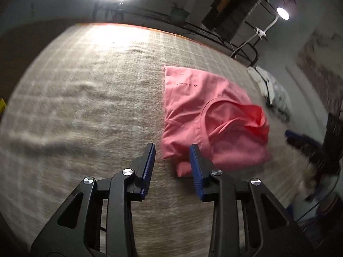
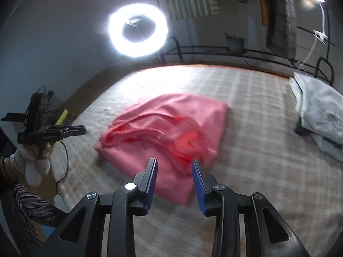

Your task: Fold small clothes

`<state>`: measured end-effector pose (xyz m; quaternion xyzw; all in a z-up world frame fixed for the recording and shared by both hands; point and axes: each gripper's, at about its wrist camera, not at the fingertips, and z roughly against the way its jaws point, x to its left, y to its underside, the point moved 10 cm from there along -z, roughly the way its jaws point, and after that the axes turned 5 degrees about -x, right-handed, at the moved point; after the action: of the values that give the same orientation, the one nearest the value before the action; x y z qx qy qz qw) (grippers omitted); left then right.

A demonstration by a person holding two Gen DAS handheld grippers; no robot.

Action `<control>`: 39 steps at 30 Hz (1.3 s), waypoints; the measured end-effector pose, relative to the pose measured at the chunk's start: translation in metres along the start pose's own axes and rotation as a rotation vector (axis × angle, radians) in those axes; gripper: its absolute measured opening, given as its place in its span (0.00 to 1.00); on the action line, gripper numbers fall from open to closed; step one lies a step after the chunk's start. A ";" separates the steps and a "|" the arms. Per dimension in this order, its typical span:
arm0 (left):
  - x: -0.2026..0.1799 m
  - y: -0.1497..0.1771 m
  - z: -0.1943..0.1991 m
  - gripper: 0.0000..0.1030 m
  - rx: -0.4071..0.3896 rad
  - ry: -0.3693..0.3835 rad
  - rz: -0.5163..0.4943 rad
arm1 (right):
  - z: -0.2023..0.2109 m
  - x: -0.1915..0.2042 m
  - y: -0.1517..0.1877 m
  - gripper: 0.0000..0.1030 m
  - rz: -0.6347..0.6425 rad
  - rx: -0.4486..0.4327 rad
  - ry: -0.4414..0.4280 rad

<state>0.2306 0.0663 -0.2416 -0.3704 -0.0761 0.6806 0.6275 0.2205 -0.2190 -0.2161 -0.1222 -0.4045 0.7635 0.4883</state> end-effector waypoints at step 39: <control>0.010 0.016 -0.052 0.00 0.141 -0.018 0.197 | -0.057 -0.038 0.046 0.21 -0.440 0.203 -0.056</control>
<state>0.2500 0.0532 -0.2917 -0.3246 0.0032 0.7461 0.5813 0.2420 -0.2318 -0.2946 0.0395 -0.3560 0.6786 0.6413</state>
